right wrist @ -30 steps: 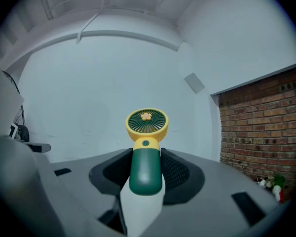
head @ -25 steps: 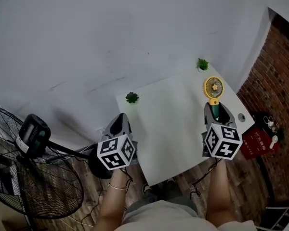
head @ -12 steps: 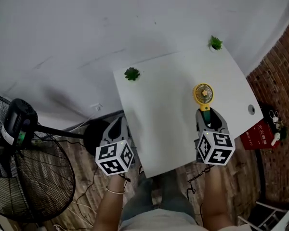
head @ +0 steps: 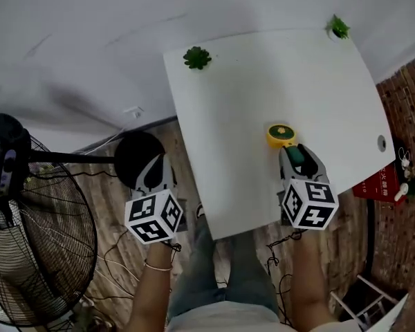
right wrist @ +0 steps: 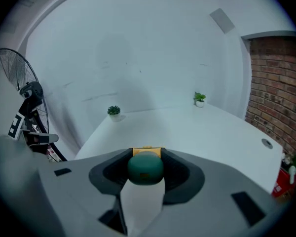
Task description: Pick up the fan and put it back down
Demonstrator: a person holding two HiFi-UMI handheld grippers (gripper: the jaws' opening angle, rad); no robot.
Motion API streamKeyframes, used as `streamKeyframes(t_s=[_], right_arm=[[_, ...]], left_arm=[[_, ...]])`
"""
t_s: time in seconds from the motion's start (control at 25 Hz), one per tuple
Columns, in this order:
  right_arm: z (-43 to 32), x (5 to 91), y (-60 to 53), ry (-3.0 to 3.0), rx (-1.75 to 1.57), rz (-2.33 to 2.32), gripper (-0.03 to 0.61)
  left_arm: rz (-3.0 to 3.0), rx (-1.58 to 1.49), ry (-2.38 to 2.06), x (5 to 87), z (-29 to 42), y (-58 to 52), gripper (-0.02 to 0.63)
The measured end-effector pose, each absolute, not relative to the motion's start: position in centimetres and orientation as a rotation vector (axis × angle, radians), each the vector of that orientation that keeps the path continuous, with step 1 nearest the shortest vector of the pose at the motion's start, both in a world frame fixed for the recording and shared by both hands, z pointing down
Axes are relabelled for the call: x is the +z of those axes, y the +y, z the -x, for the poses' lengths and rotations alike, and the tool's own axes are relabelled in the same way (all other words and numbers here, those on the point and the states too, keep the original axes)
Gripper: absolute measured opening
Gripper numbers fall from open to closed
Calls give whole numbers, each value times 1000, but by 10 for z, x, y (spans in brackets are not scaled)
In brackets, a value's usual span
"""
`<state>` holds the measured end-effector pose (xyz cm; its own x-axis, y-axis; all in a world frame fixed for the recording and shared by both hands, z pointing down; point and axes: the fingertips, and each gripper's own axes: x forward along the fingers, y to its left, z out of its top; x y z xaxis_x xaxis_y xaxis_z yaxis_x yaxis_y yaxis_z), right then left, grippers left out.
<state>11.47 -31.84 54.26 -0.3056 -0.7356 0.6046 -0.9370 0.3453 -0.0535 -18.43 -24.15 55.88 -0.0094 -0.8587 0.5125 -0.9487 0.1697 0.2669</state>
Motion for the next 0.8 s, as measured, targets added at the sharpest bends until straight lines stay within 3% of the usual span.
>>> streamKeyframes(t_s=[0.8], right_arm=[[-97, 584, -308, -2094, 590, -1333, 175]], left_arm=[[-1633, 211, -1852, 599, 192, -241, 11]])
